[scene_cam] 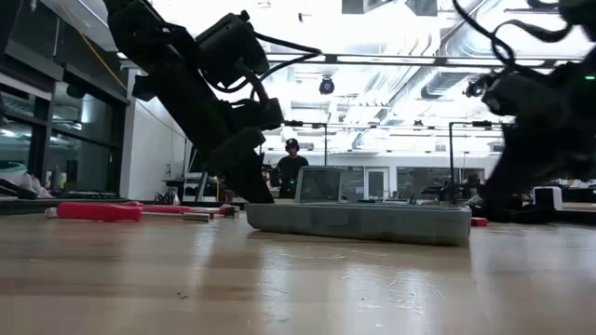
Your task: Prefit tool cases
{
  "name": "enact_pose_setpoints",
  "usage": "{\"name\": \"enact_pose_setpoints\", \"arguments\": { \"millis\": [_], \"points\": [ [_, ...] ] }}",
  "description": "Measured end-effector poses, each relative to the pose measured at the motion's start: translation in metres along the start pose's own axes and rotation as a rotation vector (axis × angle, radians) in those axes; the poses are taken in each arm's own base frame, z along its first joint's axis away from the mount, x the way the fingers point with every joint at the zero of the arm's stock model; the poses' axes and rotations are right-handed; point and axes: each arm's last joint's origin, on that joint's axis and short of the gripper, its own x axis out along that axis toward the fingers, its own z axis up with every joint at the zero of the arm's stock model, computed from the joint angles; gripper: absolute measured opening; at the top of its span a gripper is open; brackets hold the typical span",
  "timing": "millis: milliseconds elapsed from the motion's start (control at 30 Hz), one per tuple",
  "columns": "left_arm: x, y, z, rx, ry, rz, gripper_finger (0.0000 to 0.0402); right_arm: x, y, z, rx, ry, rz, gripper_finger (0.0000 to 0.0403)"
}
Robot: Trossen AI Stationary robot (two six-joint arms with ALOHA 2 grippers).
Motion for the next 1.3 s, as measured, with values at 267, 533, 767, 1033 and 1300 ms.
{"name": "enact_pose_setpoints", "arguments": {
  "millis": [267, 533, 767, 1033, 1300],
  "points": [
    [0.000, -0.001, 0.000, -0.024, 0.013, -0.056, 0.0000, 0.001, -0.005, 0.000, -0.003, 0.005, -0.037, 0.0000],
    [-0.001, -0.007, -0.002, -0.084, 0.032, -0.113, 0.0000, 0.016, -0.012, 0.020, -0.100, 0.068, -0.090, 0.0000],
    [-0.003, -0.016, -0.003, -0.078, 0.050, -0.202, 0.0000, 0.029, -0.009, 0.043, -0.141, 0.003, -0.043, 0.0000],
    [-0.007, -0.029, -0.008, -0.049, 0.049, -0.186, 0.0000, 0.039, -0.007, 0.065, -0.187, -0.049, 0.021, 0.0000],
    [-0.020, -0.030, -0.001, 0.012, 0.012, -0.176, 0.0000, 0.038, -0.002, 0.067, -0.280, -0.084, 0.065, 0.0000]
  ]
}}
